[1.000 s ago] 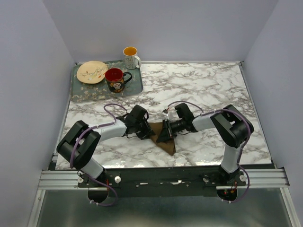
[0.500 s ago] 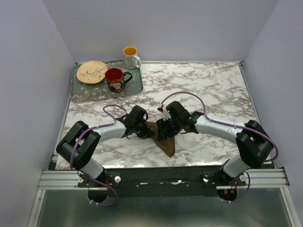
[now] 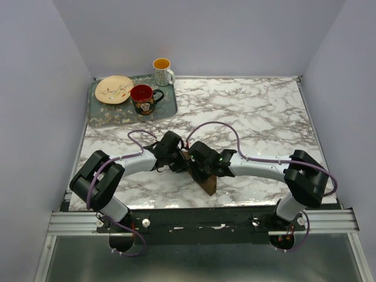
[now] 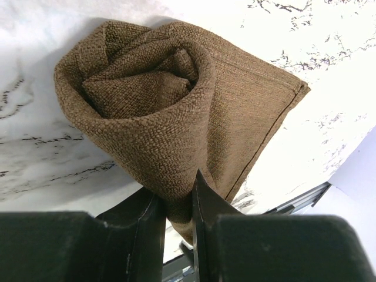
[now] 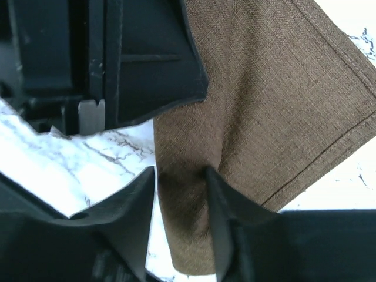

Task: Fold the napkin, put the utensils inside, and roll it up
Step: Roll the napkin with the utensil

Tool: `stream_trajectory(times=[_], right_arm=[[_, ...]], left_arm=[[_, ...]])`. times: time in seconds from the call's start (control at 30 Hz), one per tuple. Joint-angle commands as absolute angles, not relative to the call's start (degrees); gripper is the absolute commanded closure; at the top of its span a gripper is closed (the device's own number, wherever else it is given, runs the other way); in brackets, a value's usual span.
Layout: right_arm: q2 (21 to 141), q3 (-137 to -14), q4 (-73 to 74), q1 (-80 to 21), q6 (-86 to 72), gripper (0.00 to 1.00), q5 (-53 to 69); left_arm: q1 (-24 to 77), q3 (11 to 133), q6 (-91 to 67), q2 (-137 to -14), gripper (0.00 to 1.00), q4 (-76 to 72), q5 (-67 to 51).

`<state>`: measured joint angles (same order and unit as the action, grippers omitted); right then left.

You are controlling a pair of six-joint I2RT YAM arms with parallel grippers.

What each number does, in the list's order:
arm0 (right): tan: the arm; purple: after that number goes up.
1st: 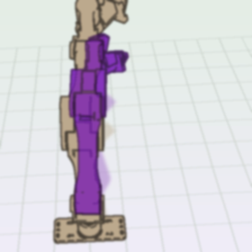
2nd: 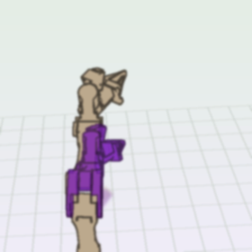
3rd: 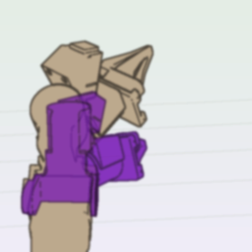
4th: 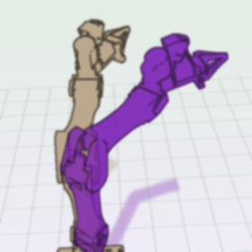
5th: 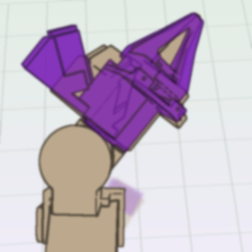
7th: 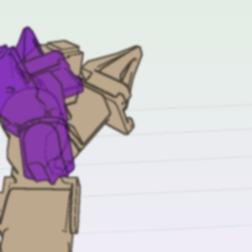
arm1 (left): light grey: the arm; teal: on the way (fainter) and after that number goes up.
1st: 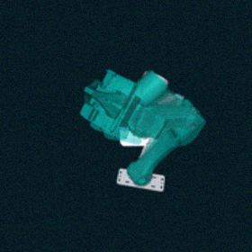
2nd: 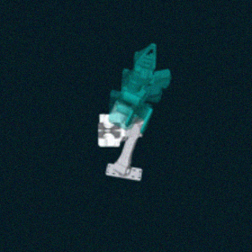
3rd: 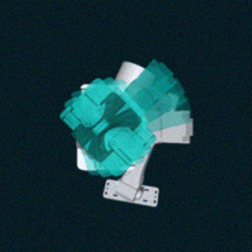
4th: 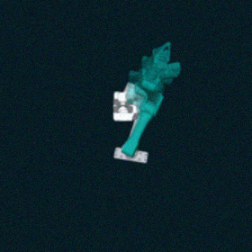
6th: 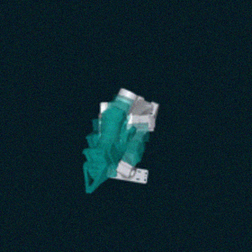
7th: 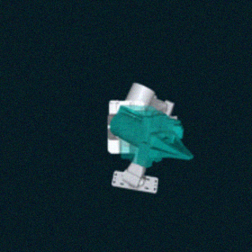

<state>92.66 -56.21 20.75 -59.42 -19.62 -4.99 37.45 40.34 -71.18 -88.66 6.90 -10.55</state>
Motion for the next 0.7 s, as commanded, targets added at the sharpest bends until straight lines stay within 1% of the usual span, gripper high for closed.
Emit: stream_trajectory(times=[0.0,0.1,0.2,0.27,0.3,0.4,0.57,0.67], right_arm=[[94.92,-58.88,20.39,-61.35,-19.16,0.62,-9.76],[95.45,-59.15,20.30,-62.05,-19.34,0.62,-10.37],[95.97,-58.80,20.39,-62.14,-19.77,0.59,-9.67],[96.33,-58.27,19.87,-62.23,-20.21,0.55,-9.49],[96.59,-57.31,19.60,-62.23,-20.65,0.49,-9.49],[97.64,-56.34,18.28,-62.23,-21.09,0.43,-9.75],[98.88,-54.76,16.18,-62.49,-21.45,0.43,-11.86],[99.58,-53.88,15.56,-62.84,-22.06,0.46,-16.15]], left_arm=[[37.09,39.99,-68.99,-89.03,0.83,12.66,-8.26],[36.91,40.16,-68.99,-89.03,0.83,12.74,-8.09],[36.91,40.25,-68.99,-89.21,0.83,12.74,-8.26],[36.91,40.17,-69.26,-89.12,0.83,12.74,-8.35],[36.91,40.08,-69.26,-89.12,0.83,12.66,-8.44],[36.83,40.08,-69.43,-88.86,0.83,12.74,-8.70],[36.83,40.08,-69.70,-88.68,0.83,12.83,-8.96],[36.83,39.73,-69.96,-88.42,0.83,12.40,-9.40]])
